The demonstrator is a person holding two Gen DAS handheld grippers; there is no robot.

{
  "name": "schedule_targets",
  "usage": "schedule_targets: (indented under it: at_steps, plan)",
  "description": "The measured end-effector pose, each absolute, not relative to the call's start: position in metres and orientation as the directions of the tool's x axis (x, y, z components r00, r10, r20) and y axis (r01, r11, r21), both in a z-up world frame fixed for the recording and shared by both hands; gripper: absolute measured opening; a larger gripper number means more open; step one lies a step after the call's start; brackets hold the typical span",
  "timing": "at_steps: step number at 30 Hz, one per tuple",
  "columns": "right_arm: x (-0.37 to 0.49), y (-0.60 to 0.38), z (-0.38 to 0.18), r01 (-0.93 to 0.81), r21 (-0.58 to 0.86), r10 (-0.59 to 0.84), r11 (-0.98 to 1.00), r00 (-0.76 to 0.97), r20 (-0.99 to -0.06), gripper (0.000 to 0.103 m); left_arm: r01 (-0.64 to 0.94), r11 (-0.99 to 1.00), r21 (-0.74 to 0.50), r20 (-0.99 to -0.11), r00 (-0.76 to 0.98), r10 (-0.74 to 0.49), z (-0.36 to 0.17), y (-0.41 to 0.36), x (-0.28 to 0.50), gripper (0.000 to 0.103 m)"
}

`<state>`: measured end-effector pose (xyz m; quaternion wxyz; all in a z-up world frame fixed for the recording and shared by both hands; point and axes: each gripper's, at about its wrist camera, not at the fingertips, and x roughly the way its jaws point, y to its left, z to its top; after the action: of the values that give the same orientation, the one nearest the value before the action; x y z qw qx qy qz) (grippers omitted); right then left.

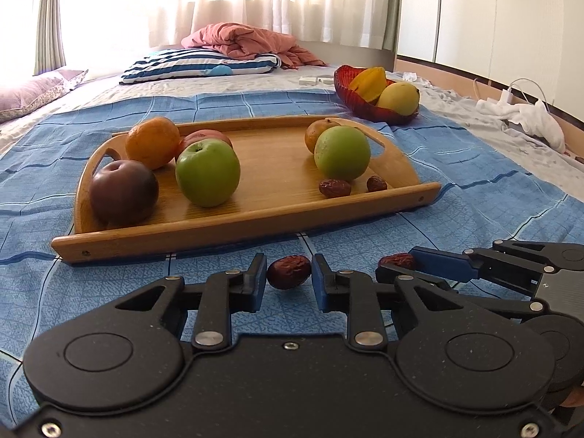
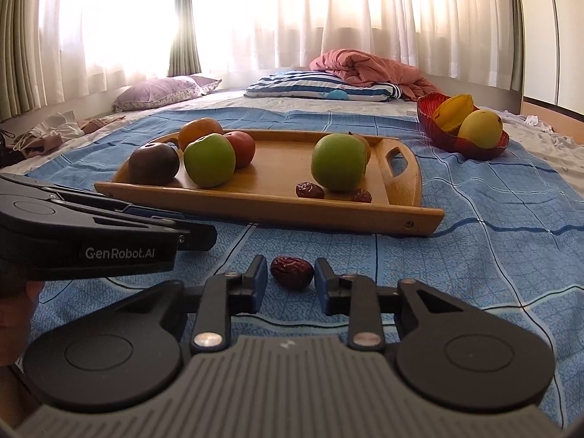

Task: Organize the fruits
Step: 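Grasp a brown date with the left gripper while the right grasps another date, then lift and carry both dates over the tray with both grippers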

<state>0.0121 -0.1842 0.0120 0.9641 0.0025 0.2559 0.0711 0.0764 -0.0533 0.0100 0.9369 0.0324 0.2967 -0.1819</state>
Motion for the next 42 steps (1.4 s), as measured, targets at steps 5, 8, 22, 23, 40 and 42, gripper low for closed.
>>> schedule_targets:
  at_steps: [5, 8, 22, 23, 40, 42]
  plan:
    - [0.014, -0.181, 0.011, -0.129, 0.026, 0.125, 0.991, 0.853, -0.506, 0.035, 0.341, 0.940, -0.032, -0.572, 0.765, -0.297, 0.009, -0.051, 0.077, 0.025]
    - [0.015, -0.180, 0.012, -0.124, 0.027, 0.120, 0.992, 0.851, -0.512, 0.035, 0.325, 0.945, -0.028, -0.573, 0.770, -0.282, 0.008, -0.049, 0.078, 0.025]
    - [0.019, -0.174, 0.018, -0.118, 0.041, 0.123, 0.992, 0.852, -0.508, 0.030, 0.274, 0.961, -0.020, -0.563, 0.792, -0.238, 0.013, -0.039, 0.079, 0.025]
    - [0.019, -0.174, 0.019, -0.118, 0.041, 0.122, 0.992, 0.853, -0.507, 0.030, 0.272, 0.962, -0.020, -0.559, 0.795, -0.236, 0.014, -0.038, 0.079, 0.025]
    - [0.040, -0.164, 0.050, -0.131, 0.029, 0.130, 0.991, 0.883, -0.452, 0.030, 0.254, 0.967, -0.016, -0.488, 0.842, -0.229, 0.052, -0.026, 0.106, 0.025]
    - [0.046, -0.164, 0.055, -0.130, 0.034, 0.131, 0.991, 0.885, -0.446, 0.030, 0.249, 0.968, -0.020, -0.474, 0.850, -0.229, 0.060, -0.023, 0.114, 0.025]
